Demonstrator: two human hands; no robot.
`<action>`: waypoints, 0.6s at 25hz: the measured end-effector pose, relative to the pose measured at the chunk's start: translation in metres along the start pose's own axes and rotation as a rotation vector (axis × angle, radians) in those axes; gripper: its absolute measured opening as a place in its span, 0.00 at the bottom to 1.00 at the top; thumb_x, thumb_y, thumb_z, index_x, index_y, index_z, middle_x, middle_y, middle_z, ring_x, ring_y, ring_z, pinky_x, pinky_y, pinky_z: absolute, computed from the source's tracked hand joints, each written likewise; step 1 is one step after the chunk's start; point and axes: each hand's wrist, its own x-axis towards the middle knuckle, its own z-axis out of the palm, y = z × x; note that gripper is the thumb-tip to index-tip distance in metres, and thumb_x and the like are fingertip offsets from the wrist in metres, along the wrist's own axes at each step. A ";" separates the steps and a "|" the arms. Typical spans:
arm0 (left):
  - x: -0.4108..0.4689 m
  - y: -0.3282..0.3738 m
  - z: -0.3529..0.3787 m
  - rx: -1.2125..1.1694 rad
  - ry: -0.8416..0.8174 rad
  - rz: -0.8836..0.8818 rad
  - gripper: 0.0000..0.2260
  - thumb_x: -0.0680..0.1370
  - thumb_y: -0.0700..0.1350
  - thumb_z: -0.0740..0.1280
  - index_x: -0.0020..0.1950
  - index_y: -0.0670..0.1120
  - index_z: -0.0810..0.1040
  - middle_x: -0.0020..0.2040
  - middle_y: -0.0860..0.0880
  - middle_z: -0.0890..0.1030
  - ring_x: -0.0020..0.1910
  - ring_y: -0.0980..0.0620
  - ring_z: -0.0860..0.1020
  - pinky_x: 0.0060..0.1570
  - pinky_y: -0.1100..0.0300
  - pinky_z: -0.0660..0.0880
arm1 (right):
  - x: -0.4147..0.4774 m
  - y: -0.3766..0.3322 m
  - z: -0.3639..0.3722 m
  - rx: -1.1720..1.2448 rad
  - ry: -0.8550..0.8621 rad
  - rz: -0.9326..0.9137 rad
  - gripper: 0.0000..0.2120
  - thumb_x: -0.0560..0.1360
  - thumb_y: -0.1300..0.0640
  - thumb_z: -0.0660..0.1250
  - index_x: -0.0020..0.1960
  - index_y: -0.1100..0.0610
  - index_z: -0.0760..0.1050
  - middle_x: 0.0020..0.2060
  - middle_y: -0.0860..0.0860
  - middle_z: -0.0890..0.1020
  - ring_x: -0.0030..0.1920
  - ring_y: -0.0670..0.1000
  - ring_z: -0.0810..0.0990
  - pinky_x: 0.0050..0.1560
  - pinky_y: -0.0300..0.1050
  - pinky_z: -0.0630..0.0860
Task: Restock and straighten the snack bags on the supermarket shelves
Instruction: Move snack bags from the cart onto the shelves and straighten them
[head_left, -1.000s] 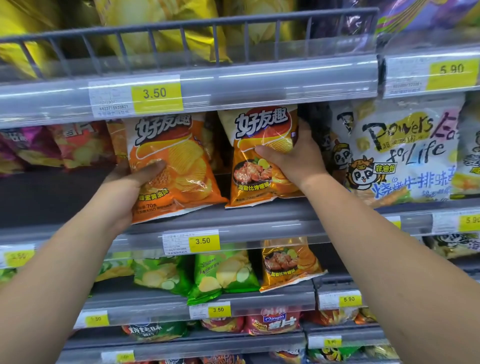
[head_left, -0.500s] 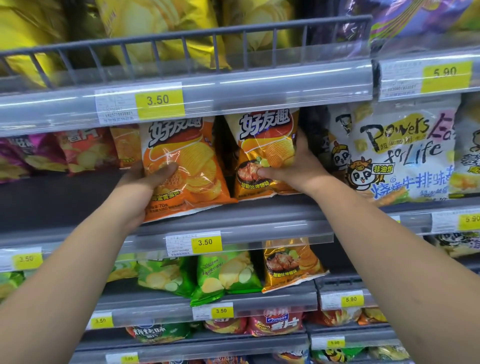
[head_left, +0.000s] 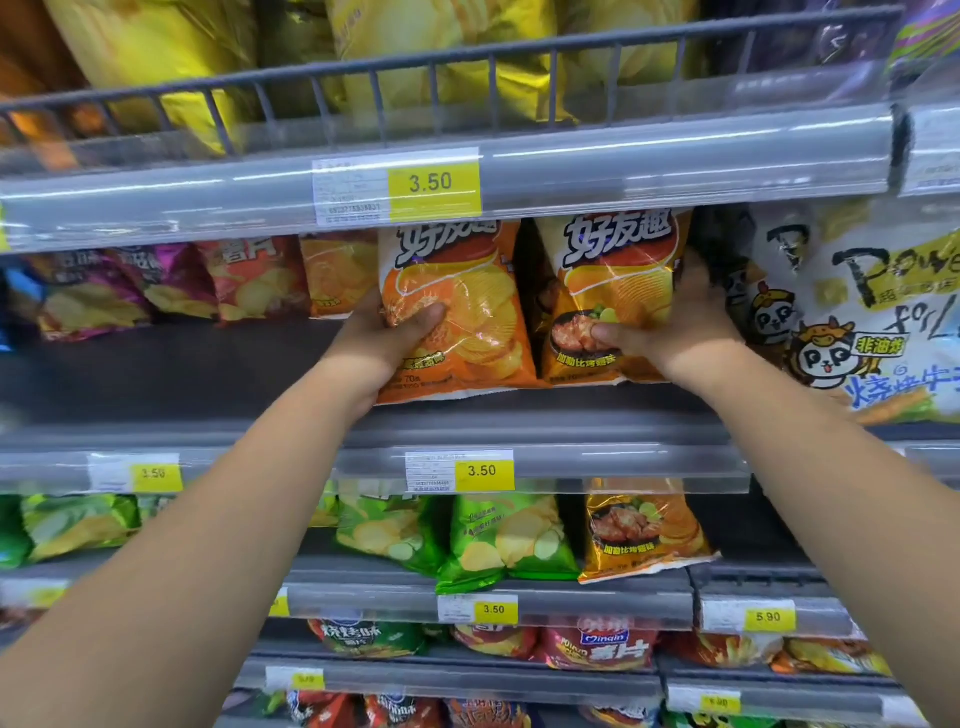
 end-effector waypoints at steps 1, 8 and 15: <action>0.003 -0.001 0.000 0.028 0.008 0.009 0.21 0.74 0.49 0.73 0.65 0.49 0.72 0.53 0.54 0.81 0.53 0.53 0.81 0.54 0.57 0.78 | -0.007 -0.006 0.000 -0.056 0.058 0.002 0.58 0.61 0.39 0.78 0.78 0.48 0.45 0.76 0.56 0.57 0.74 0.62 0.59 0.69 0.59 0.63; -0.004 -0.005 -0.004 0.532 0.271 0.235 0.34 0.67 0.56 0.78 0.68 0.50 0.68 0.60 0.48 0.74 0.57 0.47 0.76 0.58 0.51 0.74 | -0.041 -0.014 0.024 -0.170 0.183 -0.336 0.23 0.68 0.45 0.76 0.56 0.54 0.72 0.58 0.55 0.73 0.56 0.59 0.74 0.50 0.50 0.74; -0.022 -0.013 0.025 1.112 0.074 0.533 0.15 0.72 0.54 0.74 0.56 0.51 0.78 0.59 0.46 0.73 0.60 0.42 0.71 0.55 0.49 0.68 | -0.026 -0.019 0.023 -0.389 0.023 -0.324 0.15 0.73 0.44 0.71 0.47 0.51 0.67 0.52 0.54 0.75 0.49 0.56 0.76 0.43 0.46 0.70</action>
